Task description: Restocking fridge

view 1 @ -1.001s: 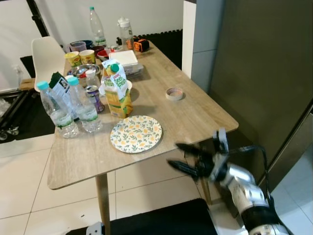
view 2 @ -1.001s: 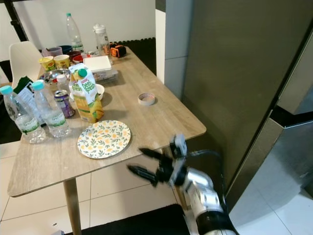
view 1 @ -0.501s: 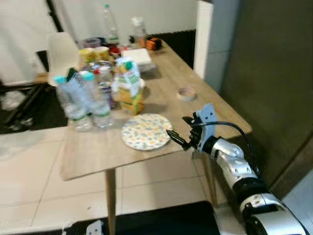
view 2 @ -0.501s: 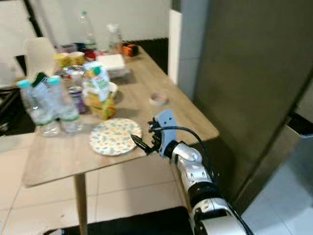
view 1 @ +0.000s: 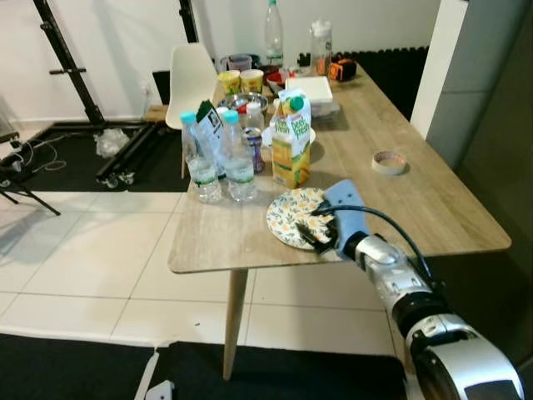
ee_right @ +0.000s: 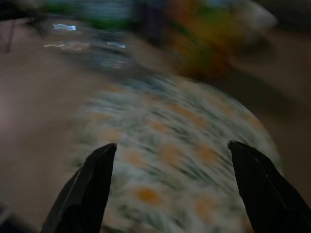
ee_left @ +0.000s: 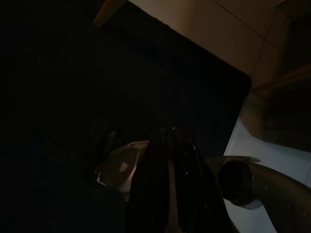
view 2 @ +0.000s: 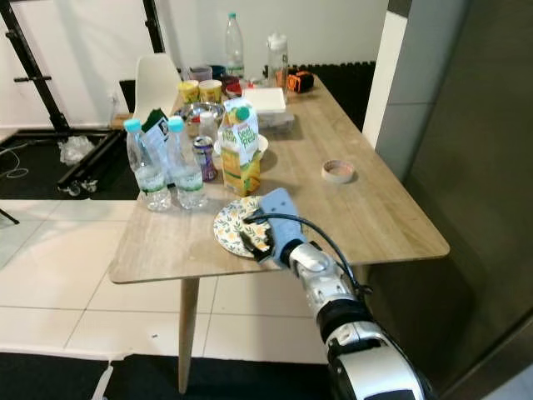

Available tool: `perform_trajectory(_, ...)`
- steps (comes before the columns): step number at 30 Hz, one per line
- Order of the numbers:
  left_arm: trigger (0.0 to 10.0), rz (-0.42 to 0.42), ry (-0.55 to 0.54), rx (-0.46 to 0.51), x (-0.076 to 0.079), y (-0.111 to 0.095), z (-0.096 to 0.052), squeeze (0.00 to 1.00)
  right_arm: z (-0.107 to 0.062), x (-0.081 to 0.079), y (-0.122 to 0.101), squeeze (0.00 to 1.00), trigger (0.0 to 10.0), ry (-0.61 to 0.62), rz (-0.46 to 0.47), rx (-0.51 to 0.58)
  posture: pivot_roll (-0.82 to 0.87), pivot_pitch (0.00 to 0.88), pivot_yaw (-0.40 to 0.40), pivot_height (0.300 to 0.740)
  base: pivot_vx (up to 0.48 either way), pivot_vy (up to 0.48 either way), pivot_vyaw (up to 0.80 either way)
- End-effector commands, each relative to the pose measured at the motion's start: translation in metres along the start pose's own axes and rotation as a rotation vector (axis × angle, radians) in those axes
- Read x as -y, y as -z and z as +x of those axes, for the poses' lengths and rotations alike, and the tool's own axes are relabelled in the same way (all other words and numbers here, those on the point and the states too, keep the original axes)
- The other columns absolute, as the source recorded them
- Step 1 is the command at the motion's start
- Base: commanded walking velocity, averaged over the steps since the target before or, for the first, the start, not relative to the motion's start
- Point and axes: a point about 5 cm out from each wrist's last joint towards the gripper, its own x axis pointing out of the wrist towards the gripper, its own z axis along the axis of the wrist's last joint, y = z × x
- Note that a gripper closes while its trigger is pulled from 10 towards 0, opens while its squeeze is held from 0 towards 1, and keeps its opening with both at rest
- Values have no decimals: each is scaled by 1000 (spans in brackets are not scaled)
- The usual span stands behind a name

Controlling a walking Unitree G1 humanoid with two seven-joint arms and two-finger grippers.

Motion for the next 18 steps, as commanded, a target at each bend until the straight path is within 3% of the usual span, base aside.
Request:
perform_trajectory(1,10000,-2,4,-6,1,4,-1,0,-1,12,3,0,10000,93,119,-41,-37,0,21,740,0,0,0)
perform_trajectory(3,10000,-2,3,-8,1,5,-1,0,-1,14,4,0,10000,113,139,-47,-39,0,23,740,0,0,0)
perform_trajectory(6,10000,-2,-1,-14,-1,7,-2,0,-3,21,10,0,10000,166,339,-79,-38,0,22,740,0,0,0)
perform_trajectory(7,10000,-2,-1,-14,-1,7,-2,0,-3,21,10,0,10000,166,339,-79,-38,0,22,740,0,0,0)
perform_trajectory(10,10000,-2,-5,-21,-4,11,-5,0,-4,22,14,0,10000,152,594,-74,-23,0,18,740,0,0,0)
perform_trajectory(12,10000,-4,-7,-25,-5,14,-6,0,-5,22,15,0,10000,143,693,-80,-19,0,18,740,0,0,0)
perform_trajectory(18,10000,-7,-17,-38,-10,21,-11,0,0,16,8,0,10000,88,760,-85,-14,5,20,740,0,0,0)
